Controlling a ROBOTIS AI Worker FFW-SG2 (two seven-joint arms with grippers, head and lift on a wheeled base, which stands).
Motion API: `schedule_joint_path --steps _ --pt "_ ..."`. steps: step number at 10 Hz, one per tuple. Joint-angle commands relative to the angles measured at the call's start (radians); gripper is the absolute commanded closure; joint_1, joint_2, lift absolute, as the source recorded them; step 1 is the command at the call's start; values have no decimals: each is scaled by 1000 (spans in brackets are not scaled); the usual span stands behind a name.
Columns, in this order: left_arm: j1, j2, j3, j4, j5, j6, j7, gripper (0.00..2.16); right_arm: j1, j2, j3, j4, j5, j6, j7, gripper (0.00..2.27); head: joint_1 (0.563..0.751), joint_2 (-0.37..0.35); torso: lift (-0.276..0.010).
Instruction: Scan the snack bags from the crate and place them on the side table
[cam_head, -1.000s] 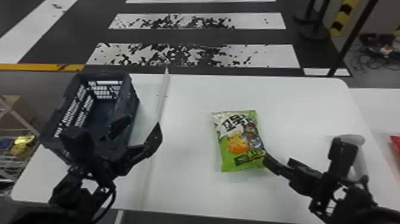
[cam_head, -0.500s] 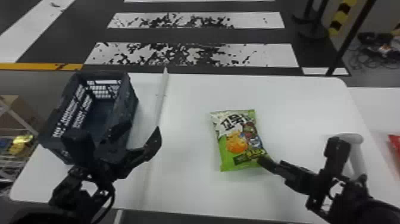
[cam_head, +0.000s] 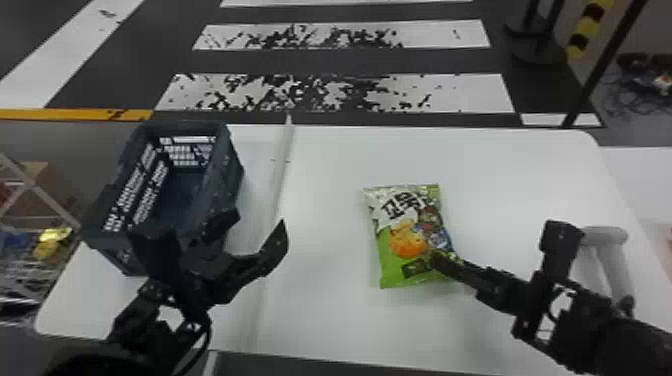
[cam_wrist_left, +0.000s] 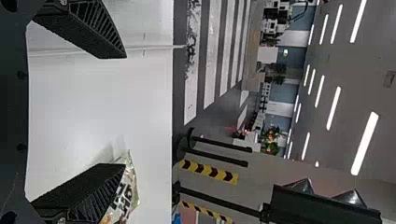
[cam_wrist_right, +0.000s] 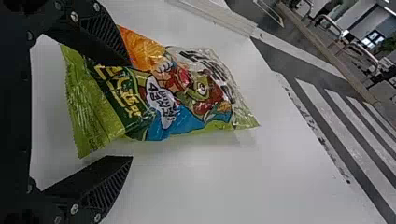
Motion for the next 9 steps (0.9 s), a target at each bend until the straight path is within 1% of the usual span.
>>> schedule_joint_path --steps 1,2,4,5,7,8,9 --pt "0 0 -1 9 0 -1 -1 39 -21 0 5 26 3 3 19 1150 695 100 -81" --pt "0 -2 -1 16 0 -8 -5 39 -24 1 5 28 10 34 19 2263 695 105 -81" --pt "0 -2 -1 32 6 -23 -5 39 -21 0 -24 17 -17 62 50 2260 695 109 -81" --pt "-2 -3 -1 32 6 -26 -5 39 -14 -2 -44 -14 -37 89 54 2260 695 112 -81" --pt "-2 -5 -2 23 6 -26 -4 39 2 -5 -96 -141 -43 154 54 2260 695 104 -81" --pt "-2 -6 -2 17 6 -26 8 39 11 -9 -118 -226 -22 184 42 2260 695 100 -81" --pt "-2 -6 -10 6 6 -29 33 39 18 -18 -122 -310 23 194 16 2260 695 86 -81"
